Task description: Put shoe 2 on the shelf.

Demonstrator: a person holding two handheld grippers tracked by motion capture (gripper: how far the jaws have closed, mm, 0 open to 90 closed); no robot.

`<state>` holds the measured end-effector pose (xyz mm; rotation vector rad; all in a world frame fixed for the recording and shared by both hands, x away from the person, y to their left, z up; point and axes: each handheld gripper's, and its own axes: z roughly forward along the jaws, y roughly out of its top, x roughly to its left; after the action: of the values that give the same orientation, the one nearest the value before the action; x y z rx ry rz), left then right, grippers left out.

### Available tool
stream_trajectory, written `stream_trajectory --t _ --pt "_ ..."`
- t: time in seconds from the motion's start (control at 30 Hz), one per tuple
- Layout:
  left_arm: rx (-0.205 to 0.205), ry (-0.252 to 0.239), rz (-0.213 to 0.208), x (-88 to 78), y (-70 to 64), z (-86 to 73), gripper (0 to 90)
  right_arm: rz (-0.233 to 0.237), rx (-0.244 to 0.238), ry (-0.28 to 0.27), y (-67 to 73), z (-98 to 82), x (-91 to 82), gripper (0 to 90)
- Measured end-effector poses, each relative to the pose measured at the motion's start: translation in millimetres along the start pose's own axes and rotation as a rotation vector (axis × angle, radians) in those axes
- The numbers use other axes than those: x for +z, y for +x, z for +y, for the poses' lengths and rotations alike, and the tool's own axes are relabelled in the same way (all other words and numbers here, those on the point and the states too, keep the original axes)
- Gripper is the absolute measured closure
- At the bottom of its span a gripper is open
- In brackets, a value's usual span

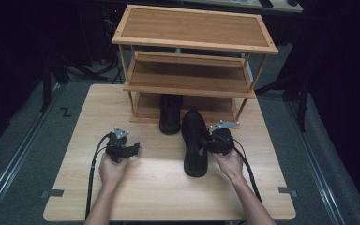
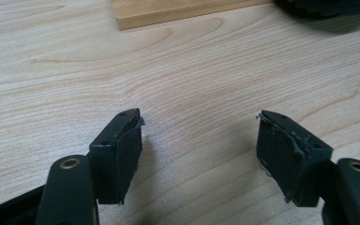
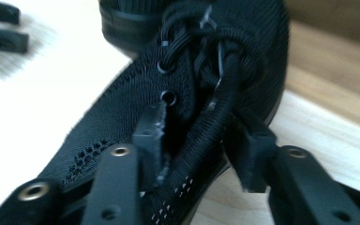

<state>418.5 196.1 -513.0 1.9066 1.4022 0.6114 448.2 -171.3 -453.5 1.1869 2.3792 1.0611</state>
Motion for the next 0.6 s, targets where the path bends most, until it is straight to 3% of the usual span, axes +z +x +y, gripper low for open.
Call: stream_trajectory --t 0.07,0.1,0.17,0.2,0.4,0.6 --pt "-0.001 0.000 0.000 0.0 0.0 0.0 32.0 -0.011 0.005 0.007 1.2 -0.3 2.1 65.5" --pt "0.001 0.001 0.001 0.0 -0.2 0.0 32.0 -0.054 -0.022 0.018 5.3 0.1 3.9 72.1" --pt "0.001 0.001 0.000 0.0 -0.1 0.1 32.0 -0.068 -0.029 0.020 6.9 0.3 4.2 73.9" --pt "-0.002 0.000 -0.001 0.0 0.1 0.0 32.0 -0.093 -0.019 0.016 8.6 1.0 4.1 79.3" --pt "-0.003 -0.001 -0.005 -0.2 0.8 -0.1 31.8 -0.114 0.016 -0.006 4.9 2.1 -0.5 86.5" --pt "-0.005 -0.001 -0.006 -0.2 0.9 -0.1 31.7 -0.104 0.071 -0.029 -15.3 -3.0 -12.2 88.1"
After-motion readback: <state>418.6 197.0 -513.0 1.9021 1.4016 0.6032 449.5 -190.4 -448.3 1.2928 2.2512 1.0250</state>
